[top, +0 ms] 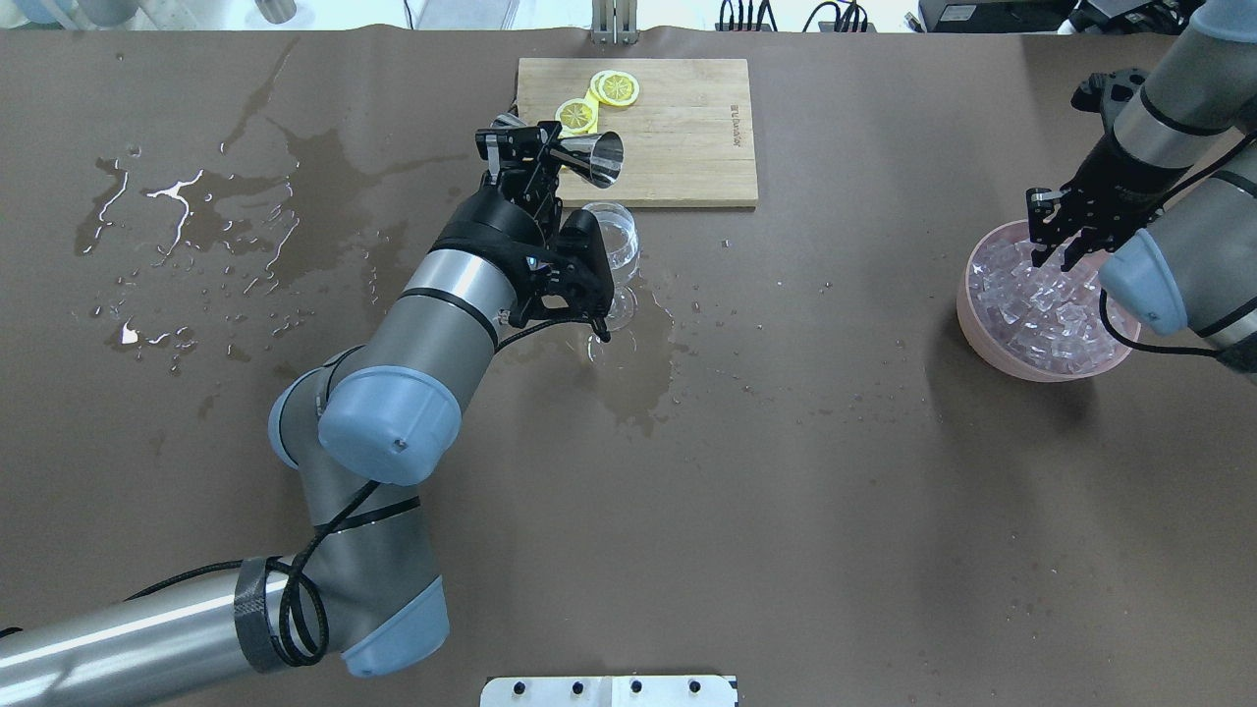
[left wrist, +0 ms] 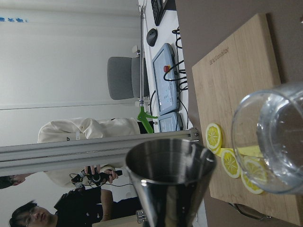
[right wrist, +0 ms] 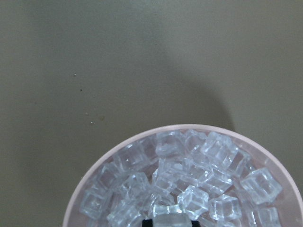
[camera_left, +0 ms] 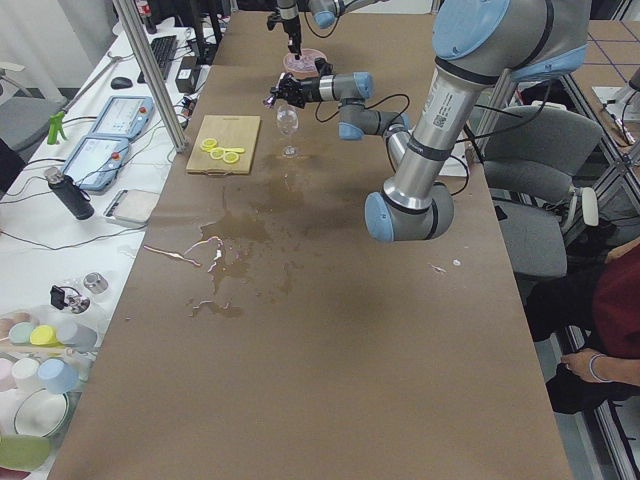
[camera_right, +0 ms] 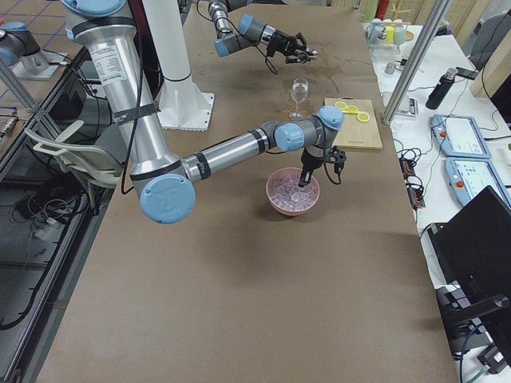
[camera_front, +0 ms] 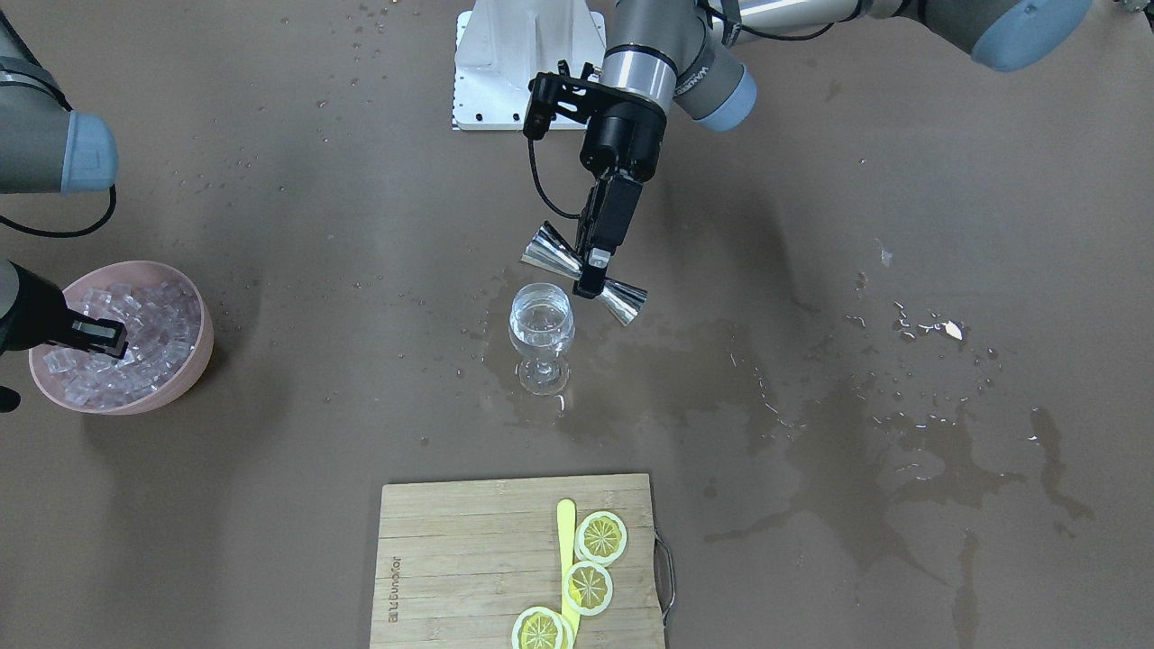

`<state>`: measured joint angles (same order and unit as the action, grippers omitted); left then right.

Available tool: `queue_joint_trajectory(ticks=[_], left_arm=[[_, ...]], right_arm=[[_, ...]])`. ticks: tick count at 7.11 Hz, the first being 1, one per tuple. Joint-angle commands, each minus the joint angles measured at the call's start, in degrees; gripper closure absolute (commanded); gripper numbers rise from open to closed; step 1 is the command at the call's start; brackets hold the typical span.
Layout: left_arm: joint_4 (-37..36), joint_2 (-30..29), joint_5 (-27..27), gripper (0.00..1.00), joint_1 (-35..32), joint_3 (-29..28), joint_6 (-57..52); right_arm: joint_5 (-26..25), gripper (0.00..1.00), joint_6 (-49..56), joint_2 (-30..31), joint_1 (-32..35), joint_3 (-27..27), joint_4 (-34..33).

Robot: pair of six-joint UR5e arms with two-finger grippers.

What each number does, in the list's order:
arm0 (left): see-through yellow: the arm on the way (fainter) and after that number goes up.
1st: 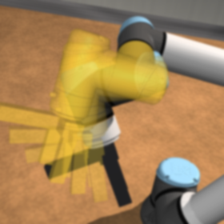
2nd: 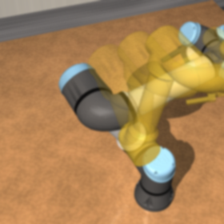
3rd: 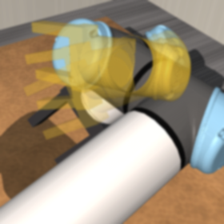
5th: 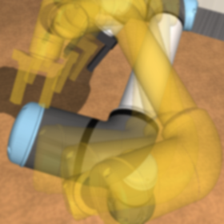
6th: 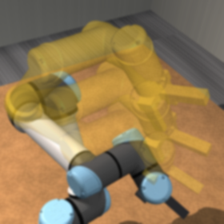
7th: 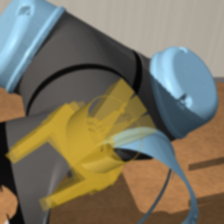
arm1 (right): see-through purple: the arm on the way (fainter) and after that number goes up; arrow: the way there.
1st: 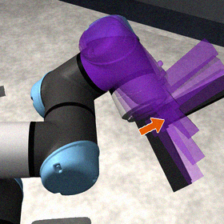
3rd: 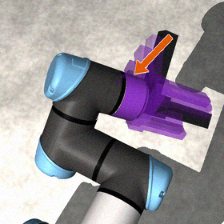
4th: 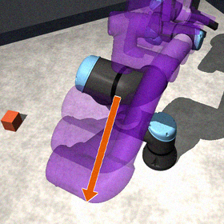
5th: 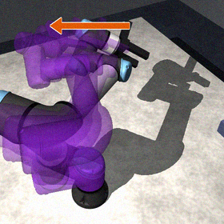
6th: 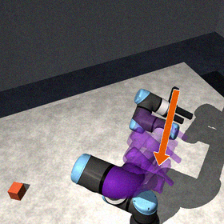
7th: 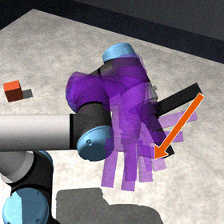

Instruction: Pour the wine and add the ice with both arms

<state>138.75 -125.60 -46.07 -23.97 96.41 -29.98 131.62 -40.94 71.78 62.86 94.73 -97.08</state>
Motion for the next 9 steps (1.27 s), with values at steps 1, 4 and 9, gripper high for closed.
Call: queue_joint_trajectory(ticks=[1, 4, 9], left_arm=[[0.47, 2.37, -5.67, 1.0, -3.43, 0.26, 11.29], [5.19, 10.34, -15.88, 1.0, -9.59, 0.26, 26.95], [10.49, 22.14, -33.96, 1.0, -23.29, -2.0, 55.98]], right_arm=[[1.01, 0.77, -0.27, -0.06, 1.56, 3.51, -1.35], [0.3, 0.77, -0.27, -5.06, 2.61, 12.92, -17.68], [-2.24, 0.78, -7.81, -28.9, -5.79, 5.44, -28.44]])
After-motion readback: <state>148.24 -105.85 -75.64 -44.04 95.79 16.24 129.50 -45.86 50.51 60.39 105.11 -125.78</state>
